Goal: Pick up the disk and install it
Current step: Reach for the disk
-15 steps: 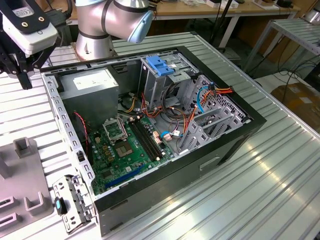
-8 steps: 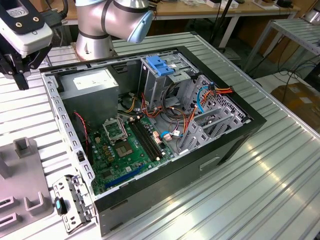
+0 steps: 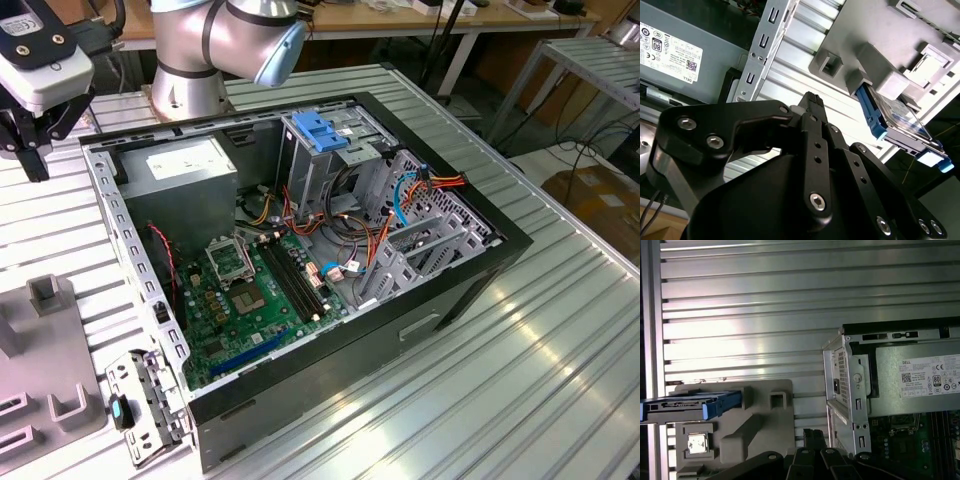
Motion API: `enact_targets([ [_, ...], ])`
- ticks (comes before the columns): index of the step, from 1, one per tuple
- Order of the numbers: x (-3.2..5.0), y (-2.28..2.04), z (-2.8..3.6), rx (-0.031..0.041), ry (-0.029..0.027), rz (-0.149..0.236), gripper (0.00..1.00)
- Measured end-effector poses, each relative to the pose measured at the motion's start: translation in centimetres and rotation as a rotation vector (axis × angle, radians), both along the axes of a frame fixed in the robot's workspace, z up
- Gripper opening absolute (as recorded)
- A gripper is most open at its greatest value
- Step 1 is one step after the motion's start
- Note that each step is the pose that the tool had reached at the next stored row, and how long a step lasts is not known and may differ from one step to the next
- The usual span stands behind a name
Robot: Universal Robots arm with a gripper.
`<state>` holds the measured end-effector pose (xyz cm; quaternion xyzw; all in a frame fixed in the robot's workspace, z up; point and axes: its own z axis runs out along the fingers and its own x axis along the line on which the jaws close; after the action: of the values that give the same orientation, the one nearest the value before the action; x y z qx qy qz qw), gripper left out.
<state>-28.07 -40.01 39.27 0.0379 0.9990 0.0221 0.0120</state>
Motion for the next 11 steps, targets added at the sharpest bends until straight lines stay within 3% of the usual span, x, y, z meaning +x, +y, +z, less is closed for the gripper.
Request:
enact_targets([
  [11, -0.68, 0.00, 0.00, 0.0000, 0.0000, 0.000, 0.11],
])
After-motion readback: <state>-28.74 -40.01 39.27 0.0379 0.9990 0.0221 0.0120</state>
